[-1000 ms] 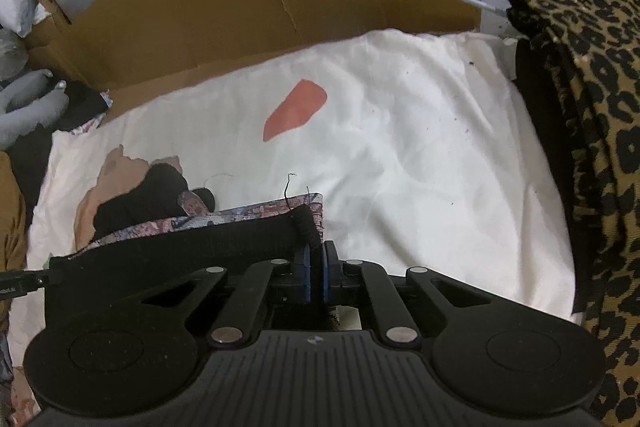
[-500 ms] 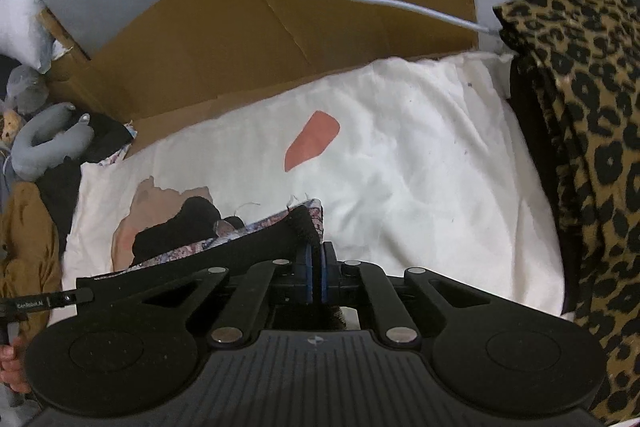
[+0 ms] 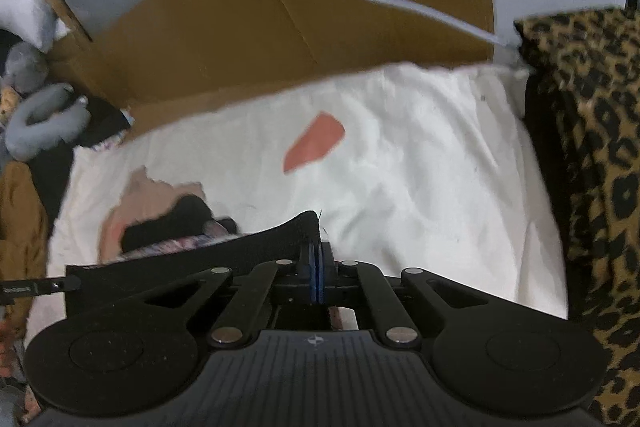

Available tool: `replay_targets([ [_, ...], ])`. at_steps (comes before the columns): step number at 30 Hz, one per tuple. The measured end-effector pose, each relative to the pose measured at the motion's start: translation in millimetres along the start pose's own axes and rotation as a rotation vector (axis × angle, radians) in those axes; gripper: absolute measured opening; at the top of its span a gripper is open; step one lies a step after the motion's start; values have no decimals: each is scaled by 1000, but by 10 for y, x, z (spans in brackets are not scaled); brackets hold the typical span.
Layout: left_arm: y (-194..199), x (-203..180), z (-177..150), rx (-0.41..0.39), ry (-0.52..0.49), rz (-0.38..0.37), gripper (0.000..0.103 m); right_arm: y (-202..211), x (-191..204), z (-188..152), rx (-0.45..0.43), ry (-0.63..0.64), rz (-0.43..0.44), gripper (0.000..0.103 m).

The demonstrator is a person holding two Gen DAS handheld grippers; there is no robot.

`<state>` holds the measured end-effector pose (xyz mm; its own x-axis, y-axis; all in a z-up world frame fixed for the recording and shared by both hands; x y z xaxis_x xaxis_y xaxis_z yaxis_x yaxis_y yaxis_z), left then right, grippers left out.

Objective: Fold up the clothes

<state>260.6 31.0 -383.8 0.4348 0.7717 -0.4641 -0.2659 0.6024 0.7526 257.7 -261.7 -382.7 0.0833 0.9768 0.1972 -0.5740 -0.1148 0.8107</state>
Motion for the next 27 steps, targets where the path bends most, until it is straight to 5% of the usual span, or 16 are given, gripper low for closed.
replay_targets([
  [8, -85, 15, -14, 24, -34, 15, 7, -298, 29, -138, 45, 41, -23, 8],
  [12, -106, 19, -20, 29, -35, 17, 7, -353, 99, -161, 44, 84, -29, 43],
  [13, -110, 20, -23, 30, -36, 17, 7, -372, 120, -163, 44, 95, -29, 44],
  [23, -174, 33, -43, 40, -53, 22, 7, -564, 273, -245, 63, 193, -73, 43],
  [27, -193, 16, -57, 42, -61, 23, 7, -555, 371, -285, 47, 254, -79, 13],
])
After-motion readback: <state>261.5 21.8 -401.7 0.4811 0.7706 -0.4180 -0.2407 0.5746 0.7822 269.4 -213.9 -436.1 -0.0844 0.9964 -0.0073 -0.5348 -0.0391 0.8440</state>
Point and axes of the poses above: each gripper's, at about its wrist camera, not at the fingertips, and y roughly against the way its jaws point, x to its left, z to its top, the point moved 10 cm from there along -y, roughly the way its jaws point, and after that the axes turned 12 degrees about -z, right-handed, at the moved point
